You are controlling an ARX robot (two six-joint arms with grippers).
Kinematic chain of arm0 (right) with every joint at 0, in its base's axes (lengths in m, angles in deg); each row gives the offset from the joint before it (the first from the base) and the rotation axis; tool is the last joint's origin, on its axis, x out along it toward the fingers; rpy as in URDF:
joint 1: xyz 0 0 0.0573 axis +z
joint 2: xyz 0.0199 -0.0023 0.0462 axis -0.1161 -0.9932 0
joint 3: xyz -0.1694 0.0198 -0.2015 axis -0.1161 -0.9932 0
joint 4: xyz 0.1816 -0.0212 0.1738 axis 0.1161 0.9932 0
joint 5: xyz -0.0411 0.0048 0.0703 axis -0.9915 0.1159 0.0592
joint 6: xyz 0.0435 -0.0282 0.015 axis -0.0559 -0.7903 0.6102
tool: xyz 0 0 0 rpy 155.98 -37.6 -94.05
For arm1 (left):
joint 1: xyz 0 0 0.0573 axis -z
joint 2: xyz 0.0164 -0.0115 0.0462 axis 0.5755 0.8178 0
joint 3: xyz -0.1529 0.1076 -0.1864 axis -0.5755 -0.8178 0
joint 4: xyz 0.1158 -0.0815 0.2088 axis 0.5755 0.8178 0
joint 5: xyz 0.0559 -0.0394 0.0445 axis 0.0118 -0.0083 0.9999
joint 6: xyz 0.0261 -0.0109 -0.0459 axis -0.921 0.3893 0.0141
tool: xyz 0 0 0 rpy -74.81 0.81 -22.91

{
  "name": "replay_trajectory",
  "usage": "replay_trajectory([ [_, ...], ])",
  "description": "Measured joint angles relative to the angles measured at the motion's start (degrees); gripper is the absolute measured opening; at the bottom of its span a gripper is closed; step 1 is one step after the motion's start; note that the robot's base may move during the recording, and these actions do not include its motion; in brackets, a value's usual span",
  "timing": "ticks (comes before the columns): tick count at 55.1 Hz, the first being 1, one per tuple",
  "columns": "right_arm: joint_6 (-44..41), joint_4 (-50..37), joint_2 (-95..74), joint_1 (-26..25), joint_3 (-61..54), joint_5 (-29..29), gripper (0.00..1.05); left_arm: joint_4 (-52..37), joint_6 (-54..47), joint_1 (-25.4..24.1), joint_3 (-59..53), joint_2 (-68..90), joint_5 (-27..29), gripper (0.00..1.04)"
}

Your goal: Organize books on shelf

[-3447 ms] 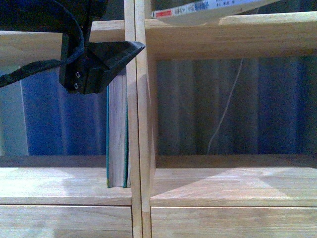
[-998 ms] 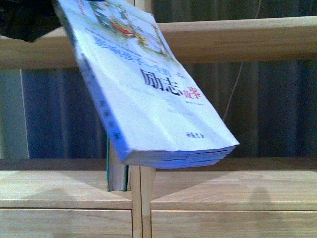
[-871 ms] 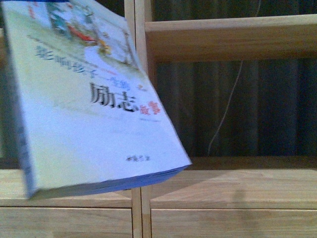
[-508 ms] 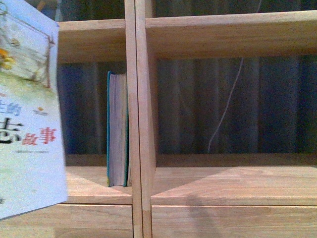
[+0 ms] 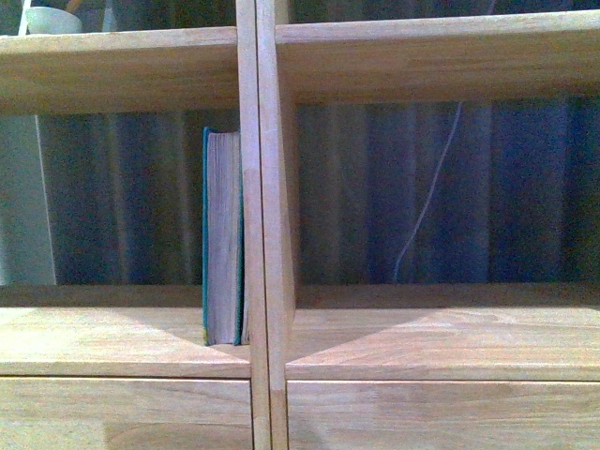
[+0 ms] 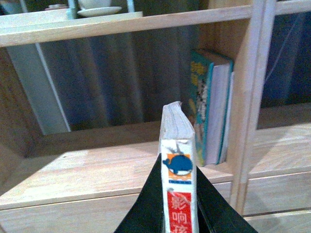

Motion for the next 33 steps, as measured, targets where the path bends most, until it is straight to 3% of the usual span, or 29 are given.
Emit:
replay_trajectory([
  [7, -0.5, -0.09, 2.89, 0.02, -3.04, -0.02, 0.03, -8.31, -3.17, -7.17, -0.63, 4.94, -5.6, 0.07],
  [18, -0.76, 0.59, 7.58, 0.02, -6.69, -0.04, 0.03, -24.59, -5.29, -10.91, 0.81, 16.44, -9.33, 0.07],
  [33, -0.85, 3.43, 13.44, 0.02, -9.53, -0.04, 0.03, -44.09, -6.51, -7.34, 4.9, 32.09, -12.55, 0.07],
])
